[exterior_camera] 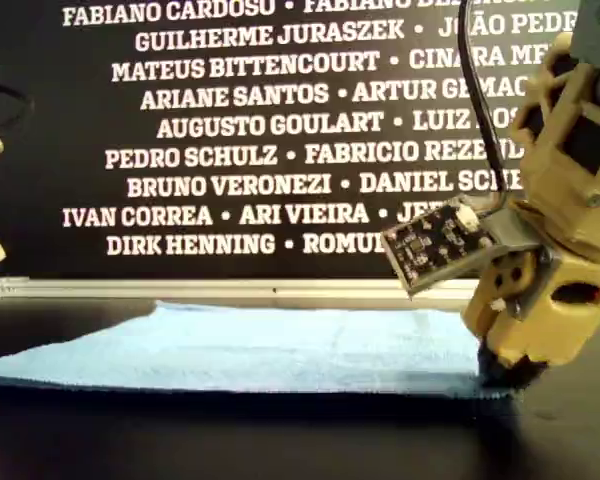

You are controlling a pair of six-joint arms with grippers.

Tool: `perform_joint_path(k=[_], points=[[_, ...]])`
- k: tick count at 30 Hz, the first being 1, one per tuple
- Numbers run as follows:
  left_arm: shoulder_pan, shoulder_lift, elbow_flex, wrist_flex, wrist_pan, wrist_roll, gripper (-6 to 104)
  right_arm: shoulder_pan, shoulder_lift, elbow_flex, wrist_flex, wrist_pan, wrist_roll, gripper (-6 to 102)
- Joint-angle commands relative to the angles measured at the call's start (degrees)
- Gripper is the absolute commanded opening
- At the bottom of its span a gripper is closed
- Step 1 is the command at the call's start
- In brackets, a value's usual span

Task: Fold a cloth

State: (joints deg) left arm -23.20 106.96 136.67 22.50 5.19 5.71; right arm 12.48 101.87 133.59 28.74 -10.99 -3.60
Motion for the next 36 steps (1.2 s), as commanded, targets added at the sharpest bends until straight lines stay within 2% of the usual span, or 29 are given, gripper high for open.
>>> perform_joint_path(k=[1,9,16,20,32,36], points=[[-1.14,2.72,-3.08,-1.49,-0.53,0.35,-1,-0.09,1.85,-8.26,-2.02,-0.26,-0.35,-1],[-0.97,-0.44,-16.44,-3.52,-0.53,1.32,-1,-0.79,-9.32,-24.35,-2.02,0.53,-0.44,-1],[4.83,-17.75,-31.82,-3.96,-0.53,2.37,-1,-0.79,-18.54,-38.32,-2.02,0.62,-0.44,-1],[6.50,-26.37,-43.68,-3.96,-0.53,2.37,-1,-0.97,-24.08,-46.58,-2.02,0.62,-0.44,-1],[6.94,-49.57,-78.93,-3.96,-0.53,2.37,-1,-1.05,-41.75,-72.77,-2.02,0.62,-1.23,-1],[8.26,-54.23,-86.75,-3.96,-0.53,2.37,-1,-1.14,-47.64,-81.39,-2.02,0.62,-1.23,-1]])
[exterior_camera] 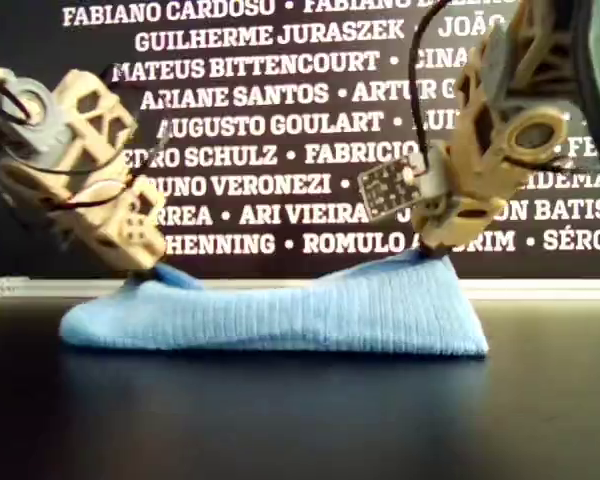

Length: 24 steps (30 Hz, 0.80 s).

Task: Fold a cloth

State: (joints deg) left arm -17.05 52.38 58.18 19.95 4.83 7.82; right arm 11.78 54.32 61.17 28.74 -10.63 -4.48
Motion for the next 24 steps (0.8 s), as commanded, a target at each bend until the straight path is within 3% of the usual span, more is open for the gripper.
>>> perform_joint_path(k=[1,6,24], points=[[2.46,-0.79,-10.02,-1.41,-0.18,0.26,-1,-0.44,-1.49,-11.07,-2.02,0.26,-0.35,-1],[4.39,-6.50,-17.93,-1.41,-0.18,0.26,-1,-2.02,-7.82,-21.27,-2.02,0.26,-0.35,-1],[4.57,-24.96,-39.29,-1.41,0.00,0.26,-1,-3.69,-24.96,-40.17,-2.02,-0.09,-0.26,0]])
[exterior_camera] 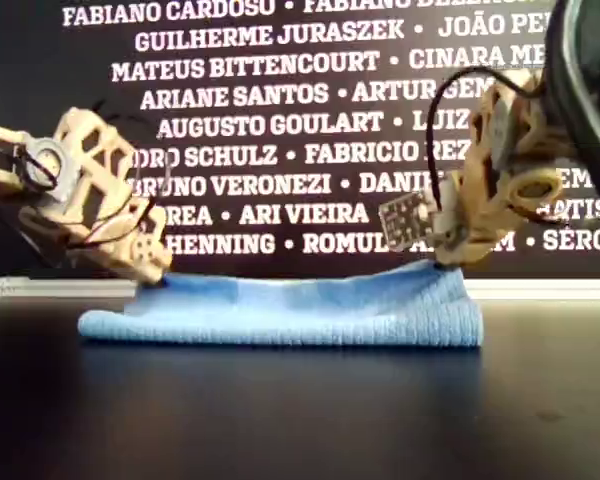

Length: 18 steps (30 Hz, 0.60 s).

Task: Fold a cloth

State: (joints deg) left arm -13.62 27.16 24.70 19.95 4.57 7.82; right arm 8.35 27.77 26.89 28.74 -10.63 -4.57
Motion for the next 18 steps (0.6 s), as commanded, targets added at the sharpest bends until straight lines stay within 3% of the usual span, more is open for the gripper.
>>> perform_joint_path(k=[1,5,8,14,18], points=[[1.14,-0.62,-6.77,-1.41,0.26,0.26,-1,-0.26,0.97,-6.59,-2.02,-0.18,-0.18,0],[1.14,-3.69,-10.37,-1.41,0.79,0.26,-1,-0.35,-1.67,-9.40,-2.02,-0.44,0.18,1],[1.14,-5.71,-12.48,-1.41,1.14,0.18,4,-0.35,-3.25,-11.34,-2.02,0.00,0.44,11],[1.14,-5.80,-13.80,-1.41,0.18,0.26,40,-0.44,-3.69,-13.18,-2.02,0.26,-0.18,48],[1.14,-5.98,-13.80,-1.41,0.18,0.26,54,-0.35,-3.25,-13.18,-2.02,0.26,-0.26,62]])
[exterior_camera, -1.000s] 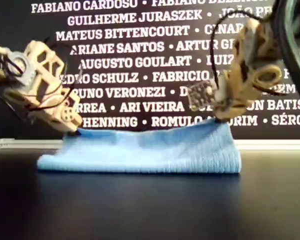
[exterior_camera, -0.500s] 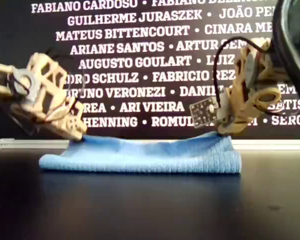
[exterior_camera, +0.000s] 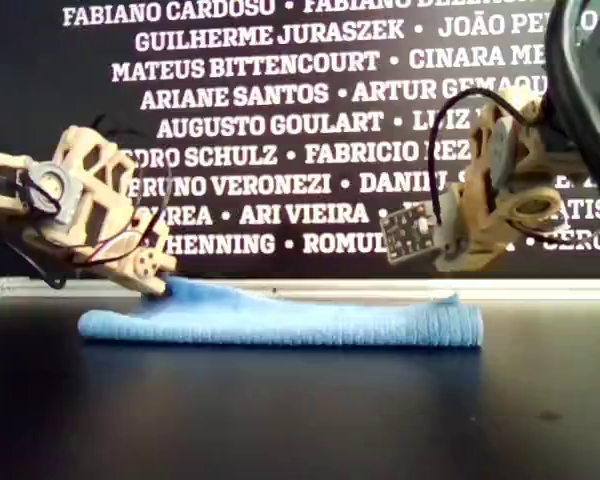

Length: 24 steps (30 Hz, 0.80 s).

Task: Fold a cloth

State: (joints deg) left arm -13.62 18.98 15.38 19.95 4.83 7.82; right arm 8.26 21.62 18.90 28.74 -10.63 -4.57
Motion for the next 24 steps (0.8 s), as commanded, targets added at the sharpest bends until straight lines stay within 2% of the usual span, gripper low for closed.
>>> perform_joint_path(k=[1,3,11,15,19,24], points=[[1.14,2.29,-4.48,-1.41,-0.09,0.26,55,-0.26,3.16,-5.19,-2.02,0.00,0.18,64],[1.14,2.37,-4.48,-1.41,-0.09,0.26,57,-0.26,3.69,-5.19,-1.93,-0.35,-0.35,67],[1.23,3.34,-4.48,-0.18,-0.09,0.26,57,-0.35,6.94,-5.19,-0.88,-0.53,-0.35,67],[1.23,10.20,-3.43,1.32,-0.18,0.26,57,-0.35,15.29,-3.52,0.44,0.18,-0.35,67],[2.46,21.71,-3.43,14.24,-0.18,-0.62,57,-0.35,27.42,-1.85,12.74,-0.53,-0.35,67],[2.55,35.07,-3.69,41.48,-0.18,-0.79,57,-0.44,39.20,0.70,33.75,0.26,0.09,67]])
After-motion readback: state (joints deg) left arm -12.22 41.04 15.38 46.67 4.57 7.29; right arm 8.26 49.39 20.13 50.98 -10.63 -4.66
